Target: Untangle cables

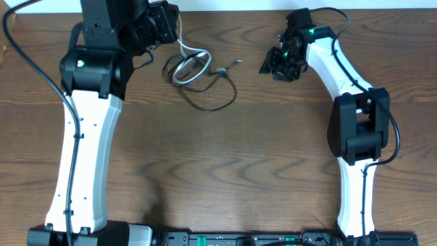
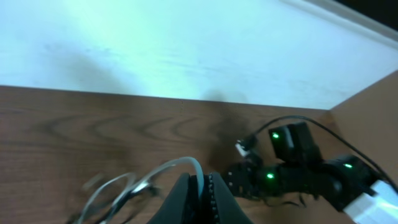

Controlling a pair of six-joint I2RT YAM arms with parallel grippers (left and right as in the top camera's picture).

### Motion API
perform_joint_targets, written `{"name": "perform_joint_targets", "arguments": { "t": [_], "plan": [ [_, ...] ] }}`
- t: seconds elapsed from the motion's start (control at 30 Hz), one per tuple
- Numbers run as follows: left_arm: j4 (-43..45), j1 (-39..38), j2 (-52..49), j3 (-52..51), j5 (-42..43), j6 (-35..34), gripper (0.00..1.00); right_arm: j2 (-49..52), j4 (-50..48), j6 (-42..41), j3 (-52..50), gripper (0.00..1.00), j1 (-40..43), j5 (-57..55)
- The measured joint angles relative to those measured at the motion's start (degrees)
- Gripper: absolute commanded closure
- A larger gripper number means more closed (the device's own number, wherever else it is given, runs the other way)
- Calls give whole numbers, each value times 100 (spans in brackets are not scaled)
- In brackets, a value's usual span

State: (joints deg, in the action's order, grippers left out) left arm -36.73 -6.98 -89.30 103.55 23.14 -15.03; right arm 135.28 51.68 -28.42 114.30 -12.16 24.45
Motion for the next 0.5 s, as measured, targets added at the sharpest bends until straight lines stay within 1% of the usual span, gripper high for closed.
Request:
{"name": "perform_joint_targets", "arguments": {
  "t": [0.13, 0.27, 0.37, 0.5],
  "plan": [
    [-48, -118, 48, 0, 210, -2, 93, 4, -431, 782, -4, 46, -4, 903],
    [-72, -306, 0, 0, 455, 48, 93, 4, -468, 1622, -4, 45, -31, 1880],
    [-42, -420, -66, 0, 868, 378, 93, -2, -463, 2065, -2, 44, -81, 2406],
    [-39, -507, -151, 0, 1419, 946, 93, -76, -455, 2358, -2, 41, -133, 2765]
  ]
}}
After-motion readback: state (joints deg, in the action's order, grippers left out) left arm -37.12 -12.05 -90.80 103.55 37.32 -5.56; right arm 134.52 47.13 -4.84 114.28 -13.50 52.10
